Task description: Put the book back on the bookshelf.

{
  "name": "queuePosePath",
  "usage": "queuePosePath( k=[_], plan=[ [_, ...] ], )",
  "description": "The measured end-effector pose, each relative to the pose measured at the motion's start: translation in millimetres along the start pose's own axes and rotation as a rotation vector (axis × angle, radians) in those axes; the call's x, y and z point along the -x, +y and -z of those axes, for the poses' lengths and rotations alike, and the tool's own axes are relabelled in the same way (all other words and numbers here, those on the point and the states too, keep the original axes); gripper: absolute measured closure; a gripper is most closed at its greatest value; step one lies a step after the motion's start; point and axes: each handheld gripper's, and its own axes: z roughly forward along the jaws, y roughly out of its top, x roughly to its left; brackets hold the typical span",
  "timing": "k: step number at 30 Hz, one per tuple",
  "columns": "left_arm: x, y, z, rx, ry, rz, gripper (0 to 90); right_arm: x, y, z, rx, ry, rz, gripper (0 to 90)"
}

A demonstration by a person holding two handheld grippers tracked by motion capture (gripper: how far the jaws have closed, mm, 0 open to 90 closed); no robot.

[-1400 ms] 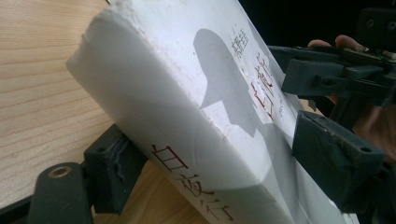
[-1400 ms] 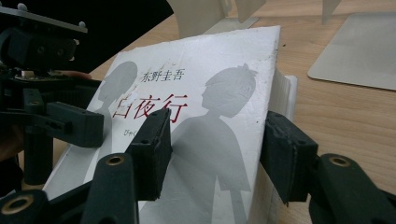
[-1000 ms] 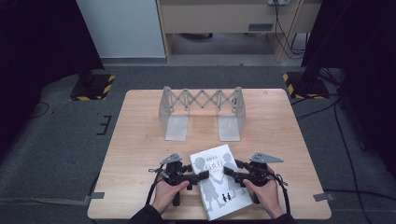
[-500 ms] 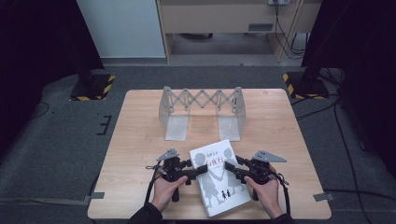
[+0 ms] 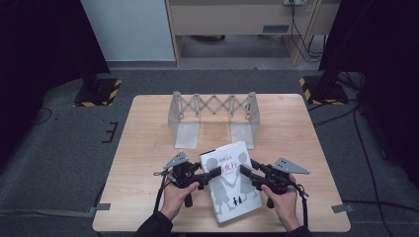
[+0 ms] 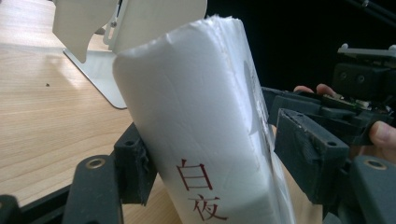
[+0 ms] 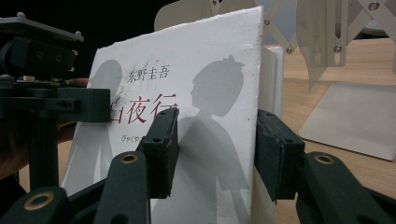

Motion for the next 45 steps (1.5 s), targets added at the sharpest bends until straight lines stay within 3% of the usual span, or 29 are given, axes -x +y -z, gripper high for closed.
queuePosePath(
  k=[5, 6, 8, 9, 11, 17, 23, 26, 27, 28, 29, 31, 32, 36, 39, 40, 45],
  plan=[
    [-3.8, 1.8, -8.0, 0.006, -0.028, 0.025, 32.8, 1.6, 0.1, 2.1, 0.001, 0.001, 0.005, 54.0],
    [-5.3, 1.8, -13.8, 0.009, -0.057, 0.047, 31.4, 2.5, -0.2, 2.6, 0.002, 0.002, 0.001, 54.6],
    [-5.2, 2.4, -16.4, 0.010, -0.056, 0.040, 31.5, 2.5, 0.0, 3.0, -0.001, 0.005, 0.002, 54.8],
    [-5.5, 2.9, -17.3, 0.003, -0.057, 0.027, 34.8, 2.4, 0.5, 3.6, -0.003, 0.008, 0.009, 55.0],
    [-6.4, 4.3, -17.0, 0.003, -0.082, 0.046, 38.8, 2.3, 1.8, 4.3, -0.009, 0.017, 0.004, 55.3],
    [-7.3, 5.3, -14.2, 0.002, -0.098, 0.076, 43.9, 4.7, 3.5, 7.2, -0.018, 0.001, 0.017, 56.7],
    [-7.5, 12.2, -12.0, -0.012, -0.110, 0.093, 47.0, 22.0, 6.3, 23.7, -0.021, -0.085, 0.012, 50.0],
    [-4.5, 20.0, -11.5, -0.011, -0.108, 0.071, 48.3, 33.7, 4.2, 30.8, -0.059, -0.162, 0.009, 46.0],
    [-3.0, 22.9, -11.5, -0.008, -0.103, 0.057, 48.9, 41.5, 2.6, 34.0, -0.098, -0.224, 0.018, 44.1],
    [-1.5, 25.5, -11.5, -0.003, -0.099, 0.044, 48.9, 41.5, 2.6, 34.0, -0.098, -0.224, 0.018, 44.1],
    [0.4, 29.6, -11.3, 0.014, -0.096, 0.036, 50.2, 48.3, 1.2, 37.1, -0.126, -0.272, 0.019, 42.3],
    [1.9, 33.0, -10.7, 0.018, -0.089, 0.014, 50.6, 51.0, 0.9, 38.4, -0.143, -0.291, 0.025, 42.0],
    [3.3, 34.9, -9.9, 0.030, -0.079, -0.001, 50.8, 57.1, -0.2, 41.4, -0.169, -0.341, 0.049, 40.3],
    [3.7, 38.8, -4.6, 0.045, -0.063, -0.053, 51.2, 63.5, -1.2, 44.9, -0.208, -0.388, 0.081, 38.9],
    [2.7, 34.5, 1.2, 0.046, -0.078, -0.059, 50.9, 69.5, -3.7, 46.3, -0.235, -0.415, 0.078, 35.1],
    [3.7, 33.0, 3.3, 0.049, -0.077, -0.062, 50.9, 72.8, -6.3, 45.6, -0.263, -0.443, 0.077, 32.0],
    [13.4, 29.6, 7.1, 0.056, -0.049, -0.112, 50.2, 79.6, -11.0, 44.8, -0.344, -0.474, 0.063, 25.1]
  ],
)
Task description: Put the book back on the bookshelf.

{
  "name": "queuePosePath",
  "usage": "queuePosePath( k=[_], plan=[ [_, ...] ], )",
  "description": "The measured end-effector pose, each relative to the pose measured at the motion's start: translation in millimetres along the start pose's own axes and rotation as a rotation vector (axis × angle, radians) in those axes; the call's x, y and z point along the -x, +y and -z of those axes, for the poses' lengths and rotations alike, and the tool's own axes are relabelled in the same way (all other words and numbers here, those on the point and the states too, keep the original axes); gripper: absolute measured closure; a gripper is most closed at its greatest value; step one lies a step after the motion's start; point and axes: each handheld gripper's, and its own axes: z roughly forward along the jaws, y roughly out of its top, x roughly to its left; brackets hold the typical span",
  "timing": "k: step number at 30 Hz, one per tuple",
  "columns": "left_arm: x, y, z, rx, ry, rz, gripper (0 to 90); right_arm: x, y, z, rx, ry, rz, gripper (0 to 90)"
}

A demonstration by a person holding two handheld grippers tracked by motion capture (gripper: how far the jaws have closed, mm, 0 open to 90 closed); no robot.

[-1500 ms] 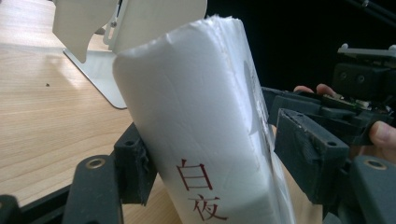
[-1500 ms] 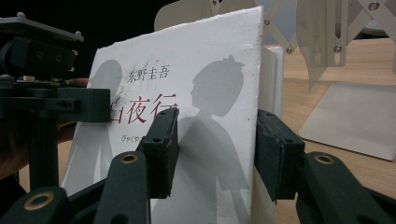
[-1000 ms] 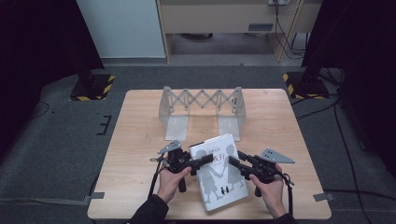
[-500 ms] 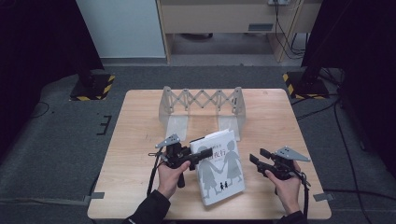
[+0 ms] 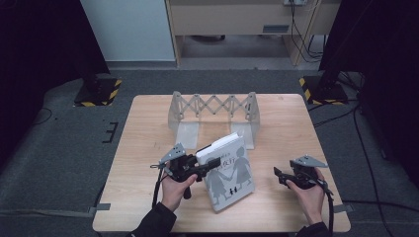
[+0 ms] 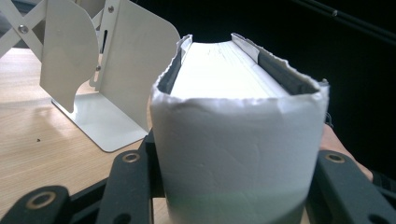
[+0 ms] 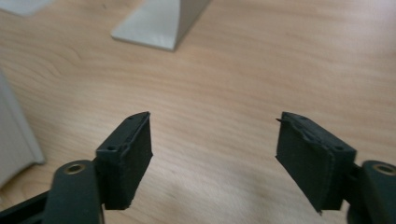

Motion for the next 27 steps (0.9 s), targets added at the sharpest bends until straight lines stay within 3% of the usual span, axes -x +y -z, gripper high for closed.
queuePosePath(
  k=[6, 14, 21, 27],
  plan=[
    [11.1, 0.0, 1.8, -0.010, 0.013, -0.047, 49.6, 14.0, -11.3, -7.0, -0.061, -0.047, -0.011, 19.8],
    [17.9, -1.6, 1.2, -0.003, 0.015, -0.067, 49.6, 18.9, -15.9, -11.6, -0.079, -0.061, -0.012, 18.6],
    [23.1, -2.7, 1.4, -0.001, -0.007, -0.087, 48.1, 19.0, -17.4, -13.3, -0.082, -0.073, -0.001, 17.8],
    [26.7, -3.4, 0.3, -0.004, -0.038, -0.077, 46.6, 18.0, -17.3, -14.2, -0.089, -0.086, 0.008, 16.1]
  ],
)
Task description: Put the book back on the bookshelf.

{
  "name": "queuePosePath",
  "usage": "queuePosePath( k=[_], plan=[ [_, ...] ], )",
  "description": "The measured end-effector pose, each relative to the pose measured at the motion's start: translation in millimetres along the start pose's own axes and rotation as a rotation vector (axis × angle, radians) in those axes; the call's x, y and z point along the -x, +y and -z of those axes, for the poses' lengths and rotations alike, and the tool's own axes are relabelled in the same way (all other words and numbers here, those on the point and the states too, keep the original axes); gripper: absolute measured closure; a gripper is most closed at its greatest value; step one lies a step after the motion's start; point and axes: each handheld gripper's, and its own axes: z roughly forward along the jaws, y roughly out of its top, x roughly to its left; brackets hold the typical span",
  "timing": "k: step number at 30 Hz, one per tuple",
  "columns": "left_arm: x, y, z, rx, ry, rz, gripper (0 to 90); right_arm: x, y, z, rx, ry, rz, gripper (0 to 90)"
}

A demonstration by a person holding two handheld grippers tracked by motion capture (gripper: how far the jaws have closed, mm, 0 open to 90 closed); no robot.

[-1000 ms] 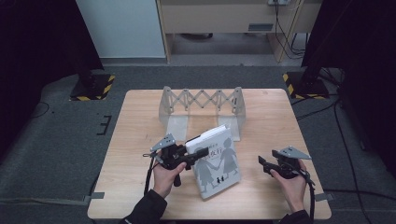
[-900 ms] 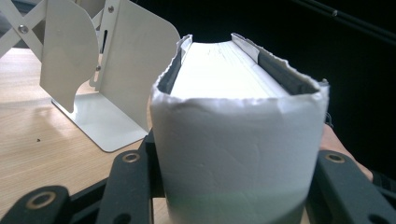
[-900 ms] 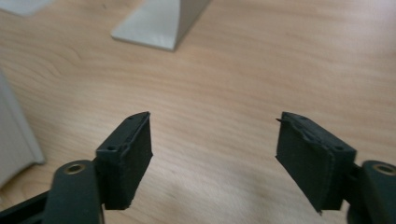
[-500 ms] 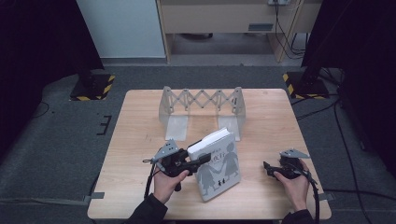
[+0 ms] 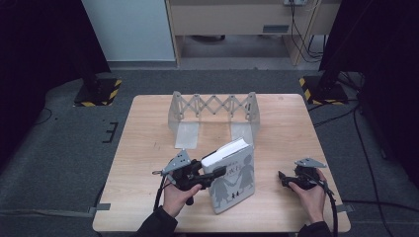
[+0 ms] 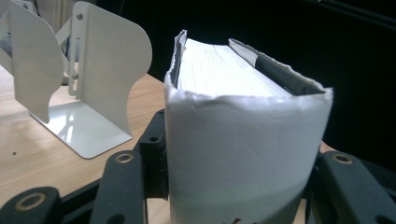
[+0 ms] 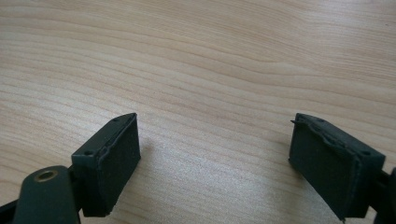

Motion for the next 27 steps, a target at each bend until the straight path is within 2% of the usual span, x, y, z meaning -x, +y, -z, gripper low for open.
queuePosePath(
  k=[5, 8, 11, 17, 19, 21, 22, 27],
  plan=[
    [3.2, -1.7, -4.4, -0.008, -0.019, -0.004, 45.7, 0.7, 0.2, -0.3, -0.008, -0.004, -0.007, 13.3],
    [6.1, 0.3, -5.6, -0.020, -0.004, -0.050, 48.8, 0.8, 0.4, -0.9, -0.006, -0.007, -0.009, 12.8],
    [4.6, 4.8, -7.5, -0.044, -0.016, -0.066, 51.1, 0.7, 0.4, -1.0, -0.007, -0.008, -0.010, 12.5],
    [-14.4, 9.3, -8.4, -0.053, -0.044, -0.022, 51.4, 0.6, 0.7, -1.2, -0.009, -0.006, -0.012, 11.9],
    [-15.8, 9.3, -8.1, -0.052, -0.046, -0.023, 51.3, 0.4, 0.7, -1.2, -0.009, -0.005, -0.013, 11.8],
    [-15.6, 8.5, -7.7, -0.048, -0.046, -0.026, 50.9, 0.5, 0.7, -1.3, -0.009, -0.005, -0.011, 11.7],
    [-12.5, 7.7, -7.5, -0.047, -0.053, -0.047, 50.6, 0.2, 0.8, -1.4, -0.008, -0.008, -0.015, 11.7],
    [-3.0, 4.6, -7.7, -0.039, -0.059, -0.077, 48.9, 0.3, 0.7, -1.3, -0.009, -0.006, -0.013, 11.7]
  ],
)
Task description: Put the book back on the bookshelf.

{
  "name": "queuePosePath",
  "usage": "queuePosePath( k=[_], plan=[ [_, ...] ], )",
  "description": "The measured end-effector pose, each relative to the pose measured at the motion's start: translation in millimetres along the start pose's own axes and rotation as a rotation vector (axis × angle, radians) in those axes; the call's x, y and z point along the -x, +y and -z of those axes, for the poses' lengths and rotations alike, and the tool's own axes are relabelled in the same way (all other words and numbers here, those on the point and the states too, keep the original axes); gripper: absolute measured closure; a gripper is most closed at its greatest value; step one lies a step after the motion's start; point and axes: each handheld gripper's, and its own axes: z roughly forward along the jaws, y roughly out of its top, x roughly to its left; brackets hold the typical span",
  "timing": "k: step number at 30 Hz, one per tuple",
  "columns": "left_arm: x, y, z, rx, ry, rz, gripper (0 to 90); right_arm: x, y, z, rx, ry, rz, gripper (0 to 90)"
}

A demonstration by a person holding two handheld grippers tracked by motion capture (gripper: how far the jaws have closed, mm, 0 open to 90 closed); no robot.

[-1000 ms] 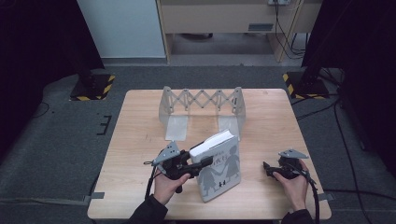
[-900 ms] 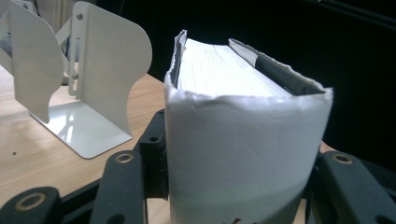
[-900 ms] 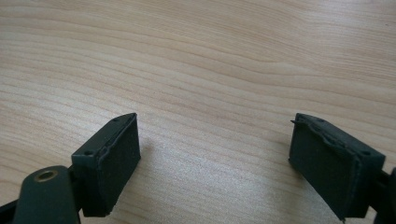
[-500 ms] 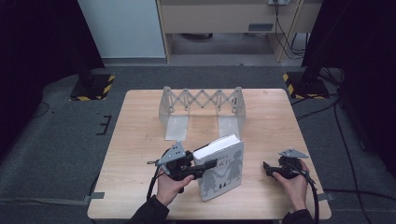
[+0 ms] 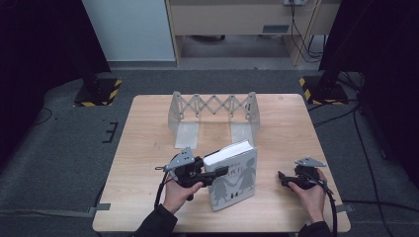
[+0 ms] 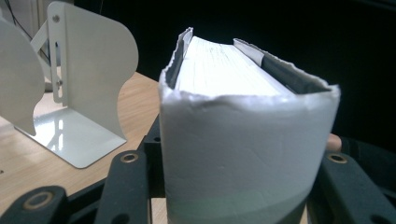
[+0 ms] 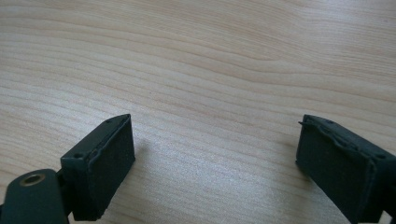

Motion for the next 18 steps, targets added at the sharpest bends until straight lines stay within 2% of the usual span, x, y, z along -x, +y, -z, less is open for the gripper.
queuePosePath(
  k=[5, 10, 14, 18],
  plan=[
    [6.1, -3.4, -3.2, 0.007, -0.011, -0.004, 45.4, 0.0, 0.0, -0.1, 0.001, -0.001, -0.001, 11.7],
    [10.1, -4.7, -7.3, 0.002, 0.000, -0.007, 40.4, 0.2, 0.1, -0.4, -0.001, -0.001, 0.002, 10.9],
    [11.5, -0.5, -6.0, 0.002, 0.007, -0.019, 40.6, 0.5, 0.2, -1.0, -0.003, -0.006, -0.005, 9.1],
    [14.2, 4.9, -4.3, -0.029, 0.005, -0.018, 45.6, 0.1, 0.6, -1.3, -0.009, -0.008, -0.011, 7.3]
  ],
)
